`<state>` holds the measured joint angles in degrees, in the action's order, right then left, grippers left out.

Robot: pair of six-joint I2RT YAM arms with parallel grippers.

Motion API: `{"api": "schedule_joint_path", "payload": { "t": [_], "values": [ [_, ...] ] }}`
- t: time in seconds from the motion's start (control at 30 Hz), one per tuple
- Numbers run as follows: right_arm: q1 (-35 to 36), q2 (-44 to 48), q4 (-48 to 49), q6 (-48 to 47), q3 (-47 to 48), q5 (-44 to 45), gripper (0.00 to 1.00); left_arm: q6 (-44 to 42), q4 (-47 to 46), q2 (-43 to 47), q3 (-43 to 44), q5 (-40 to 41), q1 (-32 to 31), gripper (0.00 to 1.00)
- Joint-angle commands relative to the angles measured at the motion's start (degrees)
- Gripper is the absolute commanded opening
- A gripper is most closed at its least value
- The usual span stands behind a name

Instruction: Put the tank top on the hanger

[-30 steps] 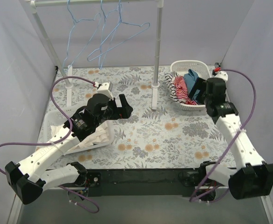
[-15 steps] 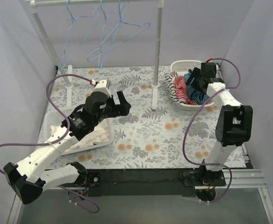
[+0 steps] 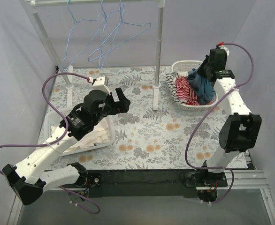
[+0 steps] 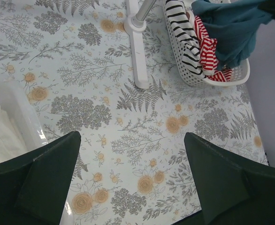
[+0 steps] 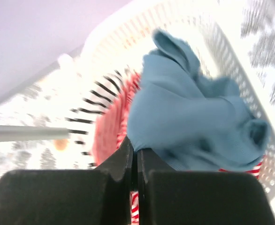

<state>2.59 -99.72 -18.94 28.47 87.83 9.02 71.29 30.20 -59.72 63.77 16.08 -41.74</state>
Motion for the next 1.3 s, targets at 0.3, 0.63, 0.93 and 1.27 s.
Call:
{"api": "schedule_joint_path", "payload": {
  "t": [0.3,0.63,0.93,1.27],
  "values": [
    [1.54,24.99,1.89,1.14,17.11,-7.16,0.01,-2.64,-2.16,-0.04,7.51,0.97,0.08,0.93],
    [15.89,34.68,5.23,7.84,7.37,-17.23,0.01,-3.43,-1.02,2.33,8.31,1.24,0.08,0.94],
    [30.02,24.68,7.78,5.11,-9.25,-2.51,0.16,0.08,-0.31,5.84,-0.29,-6.38,0.08,0.9],
    [27.03,24.72,4.44,-1.66,-21.17,-8.66,0.64,6.84,-6.01,7.17,-16.98,-15.98,0.08,0.81]
  ]
}}
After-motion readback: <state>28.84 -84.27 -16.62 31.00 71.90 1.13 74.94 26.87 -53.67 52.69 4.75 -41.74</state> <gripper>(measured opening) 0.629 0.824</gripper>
